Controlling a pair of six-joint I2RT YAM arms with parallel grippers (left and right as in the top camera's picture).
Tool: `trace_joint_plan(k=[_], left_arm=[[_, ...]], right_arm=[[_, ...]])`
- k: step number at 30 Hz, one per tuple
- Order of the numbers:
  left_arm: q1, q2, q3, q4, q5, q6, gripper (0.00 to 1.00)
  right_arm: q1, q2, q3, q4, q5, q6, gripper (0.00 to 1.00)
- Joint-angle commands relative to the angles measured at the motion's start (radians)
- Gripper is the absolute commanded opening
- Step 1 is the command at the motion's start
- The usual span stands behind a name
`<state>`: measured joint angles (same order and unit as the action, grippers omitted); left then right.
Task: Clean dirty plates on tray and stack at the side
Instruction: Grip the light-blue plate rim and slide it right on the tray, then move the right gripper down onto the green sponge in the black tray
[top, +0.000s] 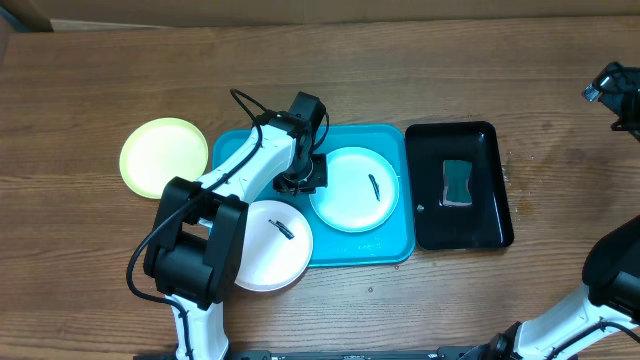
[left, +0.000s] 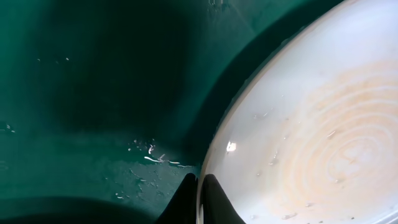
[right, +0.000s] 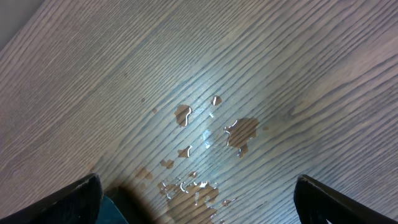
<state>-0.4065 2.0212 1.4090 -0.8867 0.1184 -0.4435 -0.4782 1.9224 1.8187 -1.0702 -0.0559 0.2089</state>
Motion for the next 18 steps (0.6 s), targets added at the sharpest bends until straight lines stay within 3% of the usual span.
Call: trace_joint_plan(k=[1, 7, 13, 18], left_arm=[[0.002, -0.019, -0.006, 0.006, -0.055, -0.013, 0.09], [0.0, -0.019, -0.006, 0.006, -0.055, -0.045, 0.08], [0.003, -0.024, -0.005, 0.02, -0.026, -0.055, 0.24], [0.011, -0.062, -0.003, 0.035, -0.024, -0.053, 0.26]], right_arm=[[-0.006, -0.008, 0.007, 0.003, -0.005, 0.005, 1.0], [-0.006, -0.008, 0.007, 0.003, -0.005, 0.005, 1.0], [-0.005, -0.008, 0.007, 0.003, -0.005, 0.005, 1.0], [-0.006, -0.008, 0.007, 0.003, -0.005, 0.005, 1.0]])
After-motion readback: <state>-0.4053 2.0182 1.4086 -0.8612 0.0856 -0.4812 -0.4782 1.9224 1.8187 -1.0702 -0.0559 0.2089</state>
